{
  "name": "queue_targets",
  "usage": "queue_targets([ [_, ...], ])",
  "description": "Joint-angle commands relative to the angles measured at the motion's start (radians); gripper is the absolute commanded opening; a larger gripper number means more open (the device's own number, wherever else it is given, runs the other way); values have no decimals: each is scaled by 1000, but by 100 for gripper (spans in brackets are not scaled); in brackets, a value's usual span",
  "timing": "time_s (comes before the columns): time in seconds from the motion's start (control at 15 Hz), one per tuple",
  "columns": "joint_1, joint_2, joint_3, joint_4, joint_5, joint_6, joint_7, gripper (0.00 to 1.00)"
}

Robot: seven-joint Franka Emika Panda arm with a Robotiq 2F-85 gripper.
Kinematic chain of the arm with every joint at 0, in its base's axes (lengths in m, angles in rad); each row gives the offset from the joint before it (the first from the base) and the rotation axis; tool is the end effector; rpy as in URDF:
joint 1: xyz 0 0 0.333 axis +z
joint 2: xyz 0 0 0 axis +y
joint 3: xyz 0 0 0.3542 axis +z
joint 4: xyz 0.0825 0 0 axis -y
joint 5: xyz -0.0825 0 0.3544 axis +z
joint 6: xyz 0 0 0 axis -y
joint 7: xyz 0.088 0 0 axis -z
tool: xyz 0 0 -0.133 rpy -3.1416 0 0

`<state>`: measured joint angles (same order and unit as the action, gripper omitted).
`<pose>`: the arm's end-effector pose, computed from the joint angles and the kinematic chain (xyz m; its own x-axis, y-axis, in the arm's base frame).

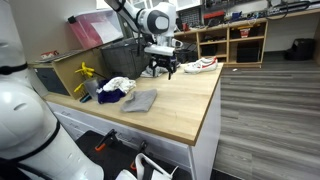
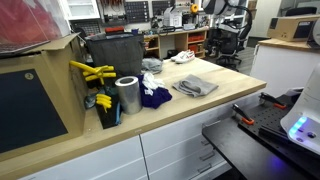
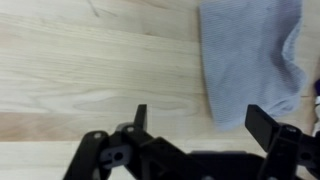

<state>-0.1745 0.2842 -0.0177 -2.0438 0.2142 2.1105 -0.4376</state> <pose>0.5437 -0.0906 0.3186 0.9817 0.1300 -0.1392 0.0956 -0.9684 -0.2303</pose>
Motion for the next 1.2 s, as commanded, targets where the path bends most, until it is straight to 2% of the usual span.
queue_targets([
  [0.0, -14, 81, -79, 9, -95, 122, 106, 100],
  [0.2, -20, 141, -113, 3, -162, 193, 172, 100],
  [0.4, -30, 150, -95, -13, -150, 222, 176, 100],
  [1.13, -46, 176, -85, 0, -150, 207, 158, 100],
])
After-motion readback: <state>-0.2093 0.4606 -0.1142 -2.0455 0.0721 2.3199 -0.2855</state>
